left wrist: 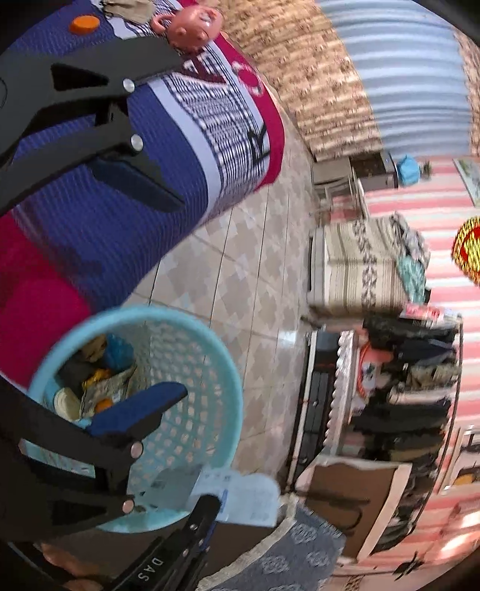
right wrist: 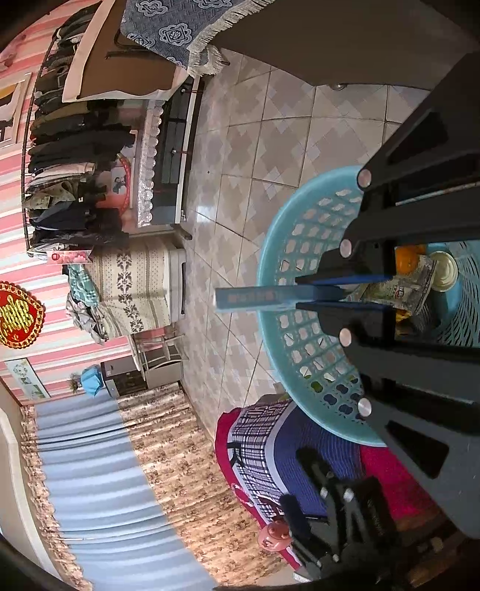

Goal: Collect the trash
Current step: 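Open the left tool then the right tool to drop items in basket, then move both open tools back over the bed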

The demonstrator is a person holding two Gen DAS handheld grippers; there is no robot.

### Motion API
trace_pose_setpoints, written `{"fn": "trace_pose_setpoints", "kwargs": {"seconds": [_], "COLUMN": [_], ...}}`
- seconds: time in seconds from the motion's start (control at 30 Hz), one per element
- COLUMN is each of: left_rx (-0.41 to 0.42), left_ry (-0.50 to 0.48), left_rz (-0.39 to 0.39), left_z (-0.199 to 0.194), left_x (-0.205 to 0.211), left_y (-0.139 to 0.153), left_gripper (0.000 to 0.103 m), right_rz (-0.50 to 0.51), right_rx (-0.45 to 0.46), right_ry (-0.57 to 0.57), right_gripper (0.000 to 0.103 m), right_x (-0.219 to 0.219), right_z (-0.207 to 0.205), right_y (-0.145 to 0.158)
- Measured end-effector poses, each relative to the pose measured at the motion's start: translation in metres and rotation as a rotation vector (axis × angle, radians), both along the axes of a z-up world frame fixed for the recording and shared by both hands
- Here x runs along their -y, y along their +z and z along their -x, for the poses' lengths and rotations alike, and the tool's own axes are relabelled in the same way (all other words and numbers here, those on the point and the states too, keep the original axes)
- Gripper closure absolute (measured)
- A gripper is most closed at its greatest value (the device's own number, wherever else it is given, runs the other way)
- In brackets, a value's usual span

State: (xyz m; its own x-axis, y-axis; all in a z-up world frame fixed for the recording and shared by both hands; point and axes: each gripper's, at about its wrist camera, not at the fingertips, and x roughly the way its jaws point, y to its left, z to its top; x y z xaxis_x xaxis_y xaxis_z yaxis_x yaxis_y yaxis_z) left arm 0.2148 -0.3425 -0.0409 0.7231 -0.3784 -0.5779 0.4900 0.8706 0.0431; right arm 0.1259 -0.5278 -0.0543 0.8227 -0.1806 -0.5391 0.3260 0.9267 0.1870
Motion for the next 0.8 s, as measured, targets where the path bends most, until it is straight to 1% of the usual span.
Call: {"fn": "trace_pose_setpoints", "kwargs": {"seconds": [0.2,0.3,0.33,0.37,0.43,0.47,0.57,0.63,0.73,0.8], "left_rx": [0.023,0.021,0.02,0.021,0.031,0.034,0.036,0.039,0.046,0.051], "left_ry": [0.073,0.095,0.1,0.105,0.116,0.118,0.127,0.134,0.144,0.153], "left_rz": [0.007,0.015,0.02,0.022,0.018,0.016,0.014,0.015,0.014,0.012], "left_z": [-0.007,-0.006,-0.005,-0.004,-0.003,-0.003,-0.001,-0.001,0.001,0.002], "left_x": [-0.031,-0.042,-0.046,-0.049,-0.054,-0.056,-0.063,-0.067,-0.074,-0.08], "left_y": [0.004,0.005,0.004,0.004,0.005,0.006,0.008,0.01,0.013,0.014], "left_gripper": [0.006,0.006,0.006,0.006,0.006,0.006,0.006,0.006,0.006,0.006], "right_rz": [0.008,0.021,0.025,0.031,0.038,0.043,0.054,0.067,0.103,0.119], "right_rx": [-0.003,-0.006,-0.011,-0.017,-0.02,-0.017,-0.015,-0.01,0.001,0.005], "right_ry": [0.007,0.007,0.009,0.008,0.006,0.001,-0.006,-0.014,-0.027,-0.034], "right_gripper": [0.095,0.093,0.091,0.086,0.05,0.045,0.034,0.022,0.013,0.009], "right_x": [-0.007,-0.012,-0.014,-0.015,-0.016,-0.017,-0.018,-0.019,-0.021,-0.023], "right_z": [-0.007,-0.011,-0.012,-0.013,-0.014,-0.013,-0.013,-0.012,-0.009,-0.009], "right_y": [-0.002,-0.002,-0.003,-0.004,-0.005,-0.004,-0.002,0.0,0.005,0.007]}}
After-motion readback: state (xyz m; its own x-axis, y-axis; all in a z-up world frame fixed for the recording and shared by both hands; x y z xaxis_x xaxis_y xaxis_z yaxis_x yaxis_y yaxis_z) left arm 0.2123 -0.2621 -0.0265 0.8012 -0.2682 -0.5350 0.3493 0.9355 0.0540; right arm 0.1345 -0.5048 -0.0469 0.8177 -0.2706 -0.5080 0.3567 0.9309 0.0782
